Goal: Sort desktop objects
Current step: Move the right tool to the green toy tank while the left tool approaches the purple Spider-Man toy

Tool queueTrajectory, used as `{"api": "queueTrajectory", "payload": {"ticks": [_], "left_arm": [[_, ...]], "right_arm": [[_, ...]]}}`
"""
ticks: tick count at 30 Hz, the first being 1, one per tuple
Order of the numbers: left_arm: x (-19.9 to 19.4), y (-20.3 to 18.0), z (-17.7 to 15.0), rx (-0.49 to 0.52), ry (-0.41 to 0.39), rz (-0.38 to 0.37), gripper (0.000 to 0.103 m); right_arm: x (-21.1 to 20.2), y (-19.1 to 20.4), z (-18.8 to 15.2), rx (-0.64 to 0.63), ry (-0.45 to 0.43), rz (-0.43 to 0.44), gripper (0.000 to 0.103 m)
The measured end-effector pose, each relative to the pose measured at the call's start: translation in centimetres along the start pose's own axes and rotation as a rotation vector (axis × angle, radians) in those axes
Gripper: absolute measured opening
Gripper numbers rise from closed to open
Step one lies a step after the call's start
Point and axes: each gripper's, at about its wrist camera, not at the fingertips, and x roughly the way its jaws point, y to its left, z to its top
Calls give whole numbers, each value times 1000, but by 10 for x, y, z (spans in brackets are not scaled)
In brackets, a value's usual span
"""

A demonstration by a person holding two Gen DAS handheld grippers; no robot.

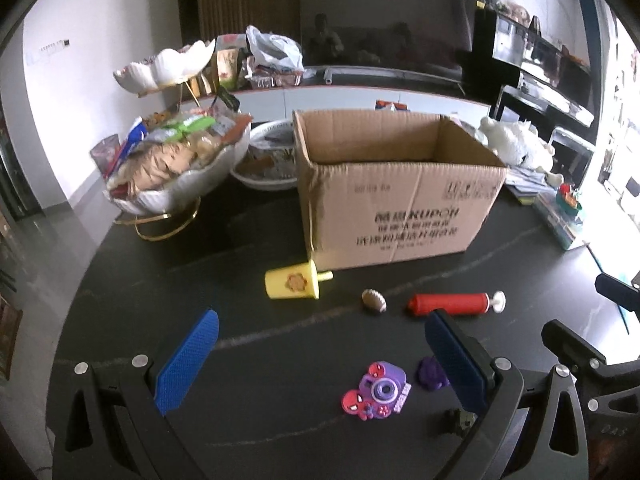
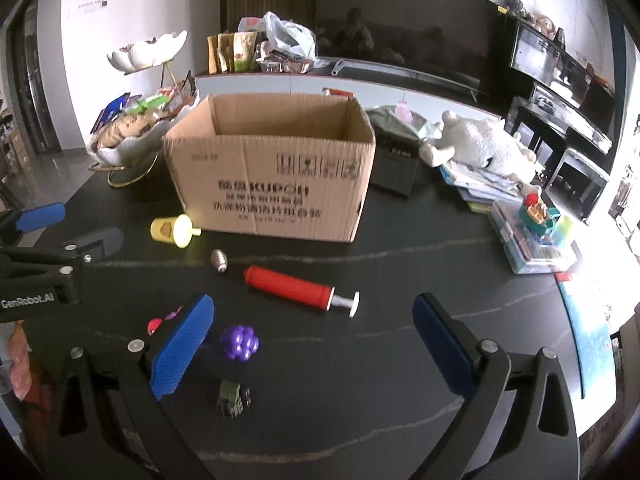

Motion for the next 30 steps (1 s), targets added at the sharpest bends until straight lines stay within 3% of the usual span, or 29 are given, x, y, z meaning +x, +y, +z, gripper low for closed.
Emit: {"api": "queueTrajectory", "payload": {"ticks": [24, 30], "left_arm": [[22, -8, -35, -8, 102, -72, 102], [26, -10, -43, -13, 94, -57, 102]], "right_arm": [[12, 27, -53, -12, 111, 80, 95], [19, 35, -63, -32, 144, 94, 87]]}}
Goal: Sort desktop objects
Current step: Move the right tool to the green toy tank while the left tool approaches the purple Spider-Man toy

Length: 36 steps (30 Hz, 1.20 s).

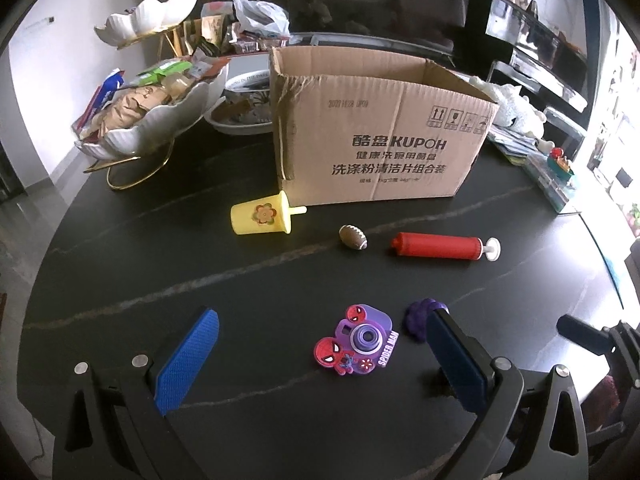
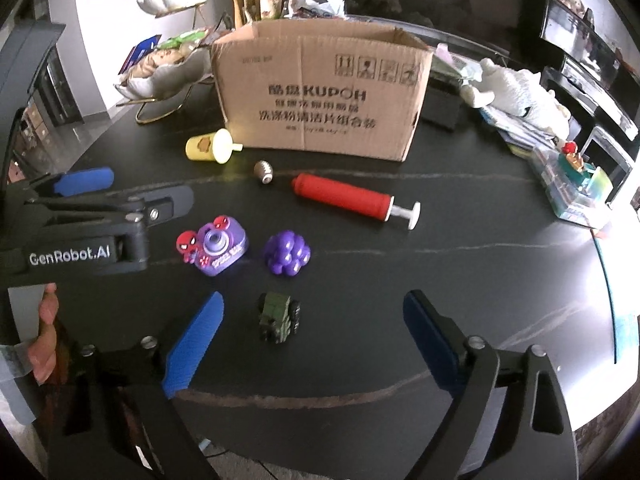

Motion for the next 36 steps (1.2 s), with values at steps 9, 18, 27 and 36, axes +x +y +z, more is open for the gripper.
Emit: {"api": "queueTrajectory", "payload": {"ticks": [9, 18, 27, 36], "left_arm": [[16, 2, -10, -5, 40, 12, 102], [21, 1, -12, 4, 46, 17, 102], [25, 2, -13, 15, 56, 32, 102], [29, 6, -13, 16, 67, 44, 102]], "right_arm": [[16, 3, -11, 13, 47, 25, 82], [34, 5, -15, 15, 94, 21, 74], [44, 9, -13, 10, 104, 13, 68], [52, 20, -13, -26, 107, 3, 56]]}}
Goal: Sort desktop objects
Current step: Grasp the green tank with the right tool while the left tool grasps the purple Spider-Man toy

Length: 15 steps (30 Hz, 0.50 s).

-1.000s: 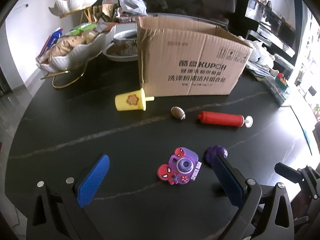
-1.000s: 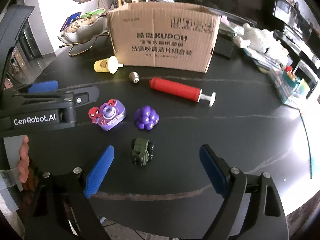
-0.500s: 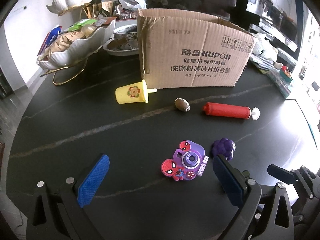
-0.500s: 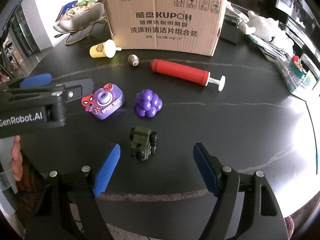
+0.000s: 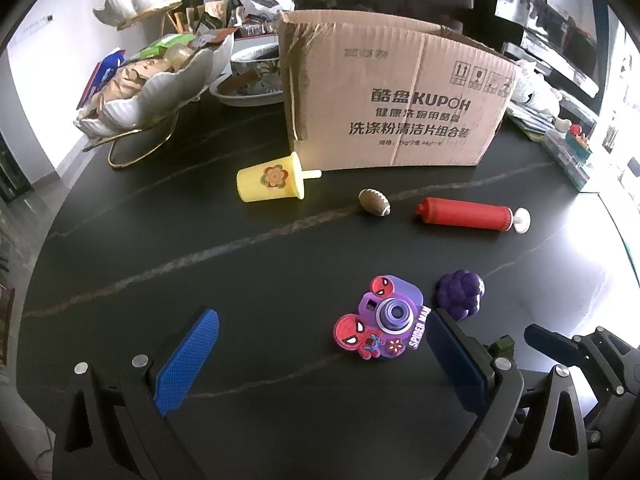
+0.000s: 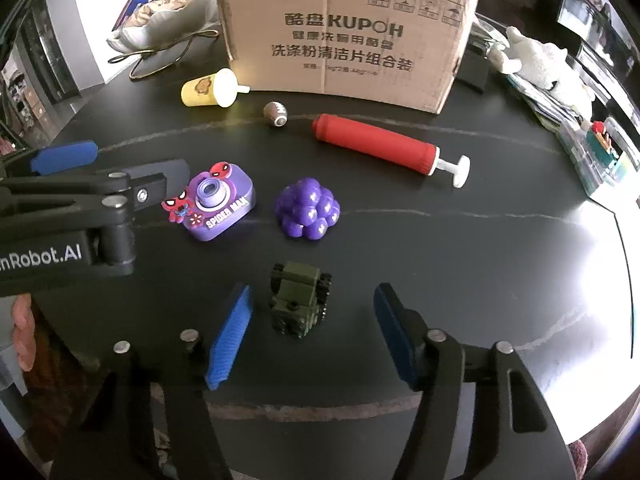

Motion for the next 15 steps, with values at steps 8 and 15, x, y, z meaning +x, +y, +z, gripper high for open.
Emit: {"api": "queueTrajectory", "payload": {"ticks": [8, 15], "left_arm": [[3, 0, -2, 6, 5, 4, 102], [4, 0, -1, 8, 11, 7, 102]], "right_arm": [[6, 2, -2, -15, 21, 3, 46], [9, 0, -2, -16, 27, 11, 35]]}}
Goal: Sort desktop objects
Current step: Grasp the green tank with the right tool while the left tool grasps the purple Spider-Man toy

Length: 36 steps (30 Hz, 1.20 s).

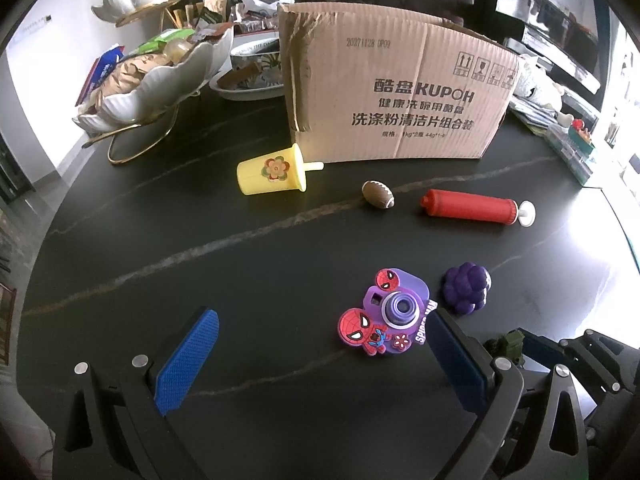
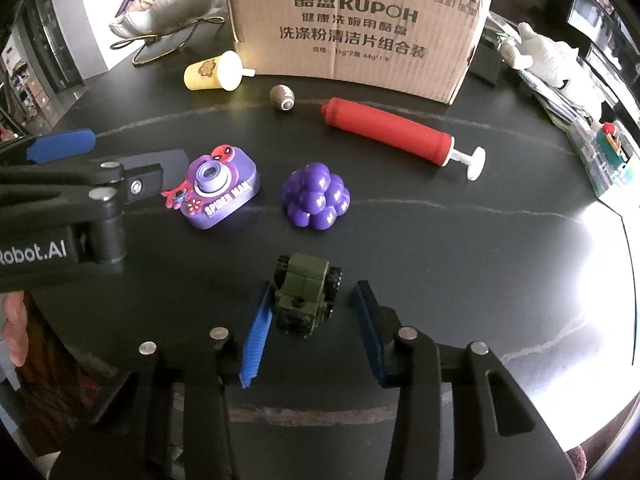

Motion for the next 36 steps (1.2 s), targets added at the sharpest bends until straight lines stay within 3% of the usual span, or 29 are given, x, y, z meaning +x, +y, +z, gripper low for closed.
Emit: {"api": "queueTrajectory", "payload": {"ticks": [2, 36], "left_arm": [[1, -1, 0, 5, 2, 1, 102], [32, -34, -5, 114, 24, 5, 102]], "right_arm": [[0, -1, 1, 3, 0, 3, 28], [-13, -35, 6, 80, -12, -28, 28]]}}
